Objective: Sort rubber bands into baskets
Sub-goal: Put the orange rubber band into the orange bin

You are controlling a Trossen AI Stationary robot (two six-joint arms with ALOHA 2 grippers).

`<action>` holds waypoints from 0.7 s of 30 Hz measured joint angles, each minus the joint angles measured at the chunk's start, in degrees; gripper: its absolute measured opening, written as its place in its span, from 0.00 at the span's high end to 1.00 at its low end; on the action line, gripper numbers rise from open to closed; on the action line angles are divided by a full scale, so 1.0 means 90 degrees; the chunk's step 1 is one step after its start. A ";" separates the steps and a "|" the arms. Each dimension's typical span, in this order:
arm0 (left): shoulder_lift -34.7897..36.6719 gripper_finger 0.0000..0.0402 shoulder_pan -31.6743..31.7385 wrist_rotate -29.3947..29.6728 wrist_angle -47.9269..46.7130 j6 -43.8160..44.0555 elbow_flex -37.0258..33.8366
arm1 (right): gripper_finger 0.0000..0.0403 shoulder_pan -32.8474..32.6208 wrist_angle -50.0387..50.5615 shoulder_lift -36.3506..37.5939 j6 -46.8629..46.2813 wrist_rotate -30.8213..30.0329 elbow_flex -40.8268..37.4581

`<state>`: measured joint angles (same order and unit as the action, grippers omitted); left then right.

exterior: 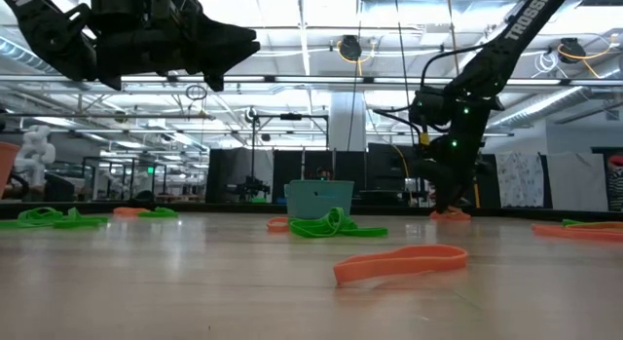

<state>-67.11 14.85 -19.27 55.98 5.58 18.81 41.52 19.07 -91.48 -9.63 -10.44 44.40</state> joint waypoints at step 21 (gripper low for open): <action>-0.0002 0.70 0.0000 -0.0002 -0.0017 -0.0027 0.0000 | 0.60 -0.0454 -0.0287 0.0084 -0.0100 -0.0015 -0.0007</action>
<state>-67.13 14.85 -19.29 55.83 5.34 18.81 37.43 16.48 -90.73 -10.52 -10.57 44.34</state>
